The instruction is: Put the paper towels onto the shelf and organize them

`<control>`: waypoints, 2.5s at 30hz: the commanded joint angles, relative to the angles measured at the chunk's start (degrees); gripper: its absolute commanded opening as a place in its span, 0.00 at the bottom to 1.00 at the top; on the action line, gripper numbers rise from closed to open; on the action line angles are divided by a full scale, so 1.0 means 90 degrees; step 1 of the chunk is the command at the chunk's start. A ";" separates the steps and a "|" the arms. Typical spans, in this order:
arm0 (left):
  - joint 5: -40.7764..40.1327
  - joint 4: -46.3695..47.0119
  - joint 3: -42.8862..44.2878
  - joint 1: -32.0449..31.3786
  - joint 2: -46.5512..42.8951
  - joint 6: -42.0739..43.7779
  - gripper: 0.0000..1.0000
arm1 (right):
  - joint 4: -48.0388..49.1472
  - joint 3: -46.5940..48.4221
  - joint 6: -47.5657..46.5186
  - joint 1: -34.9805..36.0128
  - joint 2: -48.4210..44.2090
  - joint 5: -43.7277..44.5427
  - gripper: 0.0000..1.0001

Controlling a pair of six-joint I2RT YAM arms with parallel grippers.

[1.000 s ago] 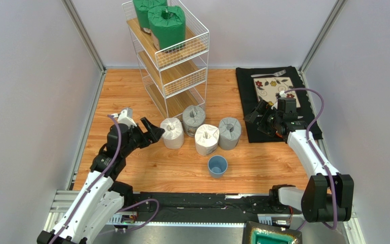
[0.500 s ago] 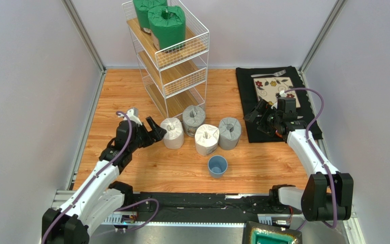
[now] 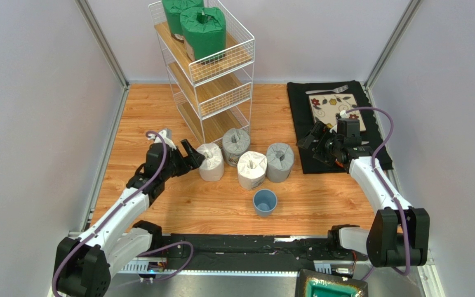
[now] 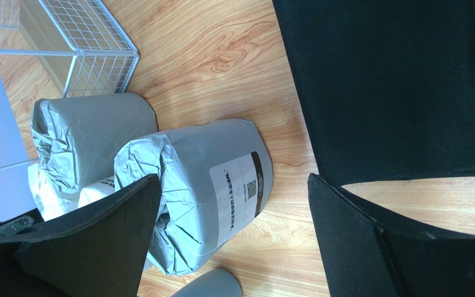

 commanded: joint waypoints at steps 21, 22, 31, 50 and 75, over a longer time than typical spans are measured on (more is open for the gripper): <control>-0.0165 0.0833 0.0364 -0.0036 0.0803 0.0074 0.94 | 0.0202 -0.0013 0.0004 -0.0015 0.0069 -0.0094 0.91; -0.0223 0.0813 0.0422 -0.0036 0.0842 0.0083 0.93 | 0.0202 -0.0013 0.0004 -0.0005 0.0069 -0.0094 0.91; -0.0302 0.0471 0.0657 -0.0046 0.1087 0.0298 0.84 | 0.0202 -0.0013 0.0004 -0.0015 0.0079 -0.0085 0.91; 0.0069 0.0666 0.0647 -0.0183 0.1497 0.0347 0.73 | 0.0193 -0.0052 0.0023 -0.0024 0.0060 -0.0065 0.91; -0.1003 -0.0367 0.0735 -0.0192 0.0072 0.0620 0.57 | 0.0183 0.0036 0.0033 -0.0015 0.0147 -0.0123 0.91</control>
